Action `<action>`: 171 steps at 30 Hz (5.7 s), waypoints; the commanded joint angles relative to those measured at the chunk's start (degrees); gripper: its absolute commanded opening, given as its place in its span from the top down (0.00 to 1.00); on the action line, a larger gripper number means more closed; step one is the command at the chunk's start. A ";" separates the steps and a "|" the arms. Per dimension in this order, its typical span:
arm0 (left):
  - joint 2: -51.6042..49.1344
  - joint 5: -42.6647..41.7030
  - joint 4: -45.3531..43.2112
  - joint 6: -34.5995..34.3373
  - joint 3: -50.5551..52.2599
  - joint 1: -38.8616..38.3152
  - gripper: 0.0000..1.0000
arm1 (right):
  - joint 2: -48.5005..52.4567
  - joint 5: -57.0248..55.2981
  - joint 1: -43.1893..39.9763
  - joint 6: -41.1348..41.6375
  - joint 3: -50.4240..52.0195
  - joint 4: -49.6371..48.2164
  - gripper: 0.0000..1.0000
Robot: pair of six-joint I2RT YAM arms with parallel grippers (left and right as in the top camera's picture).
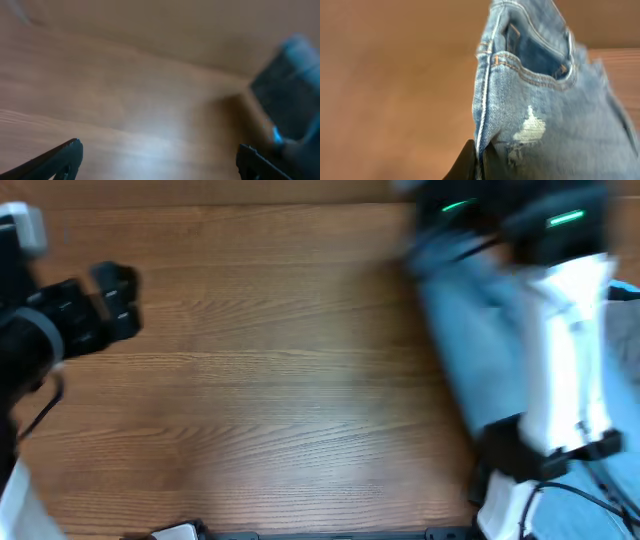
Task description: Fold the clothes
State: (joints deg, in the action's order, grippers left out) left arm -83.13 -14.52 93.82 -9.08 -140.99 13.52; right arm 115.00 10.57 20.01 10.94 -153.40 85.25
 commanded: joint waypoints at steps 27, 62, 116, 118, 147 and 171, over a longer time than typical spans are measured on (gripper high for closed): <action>-8.76 -3.48 2.95 1.81 -5.62 1.49 0.00 | -13.18 -14.40 6.32 15.72 -0.09 8.92 0.16; -70.71 11.08 -26.75 10.43 0.74 -11.87 0.19 | -16.90 -8.13 -8.52 14.38 0.46 11.78 0.08; -31.85 -0.02 1.20 9.77 -17.92 15.93 0.30 | 3.61 -12.37 -21.64 18.25 51.04 -13.92 0.52; -29.42 -0.04 2.08 9.77 -17.92 15.52 0.32 | 5.75 -11.23 -23.37 17.92 51.06 -14.47 0.53; -25.51 -3.30 2.95 9.14 -17.77 14.56 0.37 | 21.66 12.76 -22.01 17.33 45.31 -53.05 0.66; -17.00 -2.95 2.97 8.66 -17.75 14.53 0.00 | -3.32 -5.77 -25.62 8.46 38.56 5.25 0.61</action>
State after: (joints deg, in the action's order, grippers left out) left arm -105.41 -17.37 96.73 -0.25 -158.50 28.47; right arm 111.37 10.31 -5.82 18.00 -115.50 88.58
